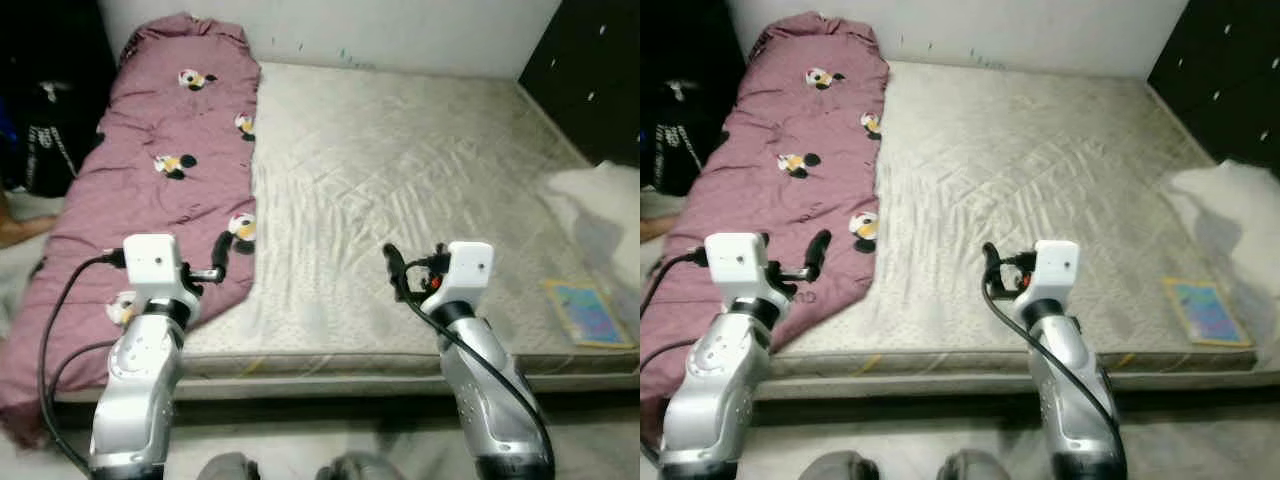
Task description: Clean up the room
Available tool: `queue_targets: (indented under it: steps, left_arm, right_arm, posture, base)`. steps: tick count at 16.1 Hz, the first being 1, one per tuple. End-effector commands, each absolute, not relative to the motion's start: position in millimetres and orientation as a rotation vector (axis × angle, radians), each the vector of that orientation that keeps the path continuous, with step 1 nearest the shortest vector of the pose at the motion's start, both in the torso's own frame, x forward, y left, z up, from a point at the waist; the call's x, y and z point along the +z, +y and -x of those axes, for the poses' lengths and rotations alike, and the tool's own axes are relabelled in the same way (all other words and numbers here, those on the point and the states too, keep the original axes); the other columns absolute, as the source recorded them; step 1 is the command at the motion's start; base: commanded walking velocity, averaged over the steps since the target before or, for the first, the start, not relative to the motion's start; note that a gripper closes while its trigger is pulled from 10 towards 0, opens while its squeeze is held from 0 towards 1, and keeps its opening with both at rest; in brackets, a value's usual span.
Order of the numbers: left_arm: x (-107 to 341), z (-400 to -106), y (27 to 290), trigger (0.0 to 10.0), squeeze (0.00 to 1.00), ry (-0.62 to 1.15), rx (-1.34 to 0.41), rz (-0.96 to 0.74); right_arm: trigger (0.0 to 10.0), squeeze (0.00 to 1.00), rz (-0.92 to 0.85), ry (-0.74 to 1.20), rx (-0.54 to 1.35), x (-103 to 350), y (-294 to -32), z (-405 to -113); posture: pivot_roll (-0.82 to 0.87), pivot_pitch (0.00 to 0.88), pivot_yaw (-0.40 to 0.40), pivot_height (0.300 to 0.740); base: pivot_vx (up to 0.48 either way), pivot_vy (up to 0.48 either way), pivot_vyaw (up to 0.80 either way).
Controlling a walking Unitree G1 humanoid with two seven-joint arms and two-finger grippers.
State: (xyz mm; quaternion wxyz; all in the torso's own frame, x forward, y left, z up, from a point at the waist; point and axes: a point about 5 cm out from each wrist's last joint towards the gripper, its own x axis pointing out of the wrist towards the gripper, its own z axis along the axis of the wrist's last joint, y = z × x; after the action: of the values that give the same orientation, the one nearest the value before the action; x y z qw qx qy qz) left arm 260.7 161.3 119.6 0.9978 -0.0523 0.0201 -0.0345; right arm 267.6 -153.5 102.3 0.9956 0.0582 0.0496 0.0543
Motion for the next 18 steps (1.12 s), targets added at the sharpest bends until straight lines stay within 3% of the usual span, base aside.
queue_targets:
  steps: [1, 18]
  left_arm:
    - [120.8, -260.2, 160.9, 10.0, 0.0, 0.039, -0.075, 0.096]
    - [117.2, -259.3, 159.2, 10.0, 0.0, 0.056, -0.082, 0.099]
  right_arm:
    - [10.0, 0.0, -0.116, 0.097, 0.087, 103.9, -157.4, -267.8]
    - [10.0, 0.0, -0.106, 0.108, 0.072, 102.9, -159.3, -268.5]
  posture:
    - [0.0, 0.055, -0.079, 0.74]
    - [-0.01, 0.06, -0.081, 0.74]
  base:
    - [0.0, 0.48, 0.0]
    - [0.0, 0.48, 0.0]
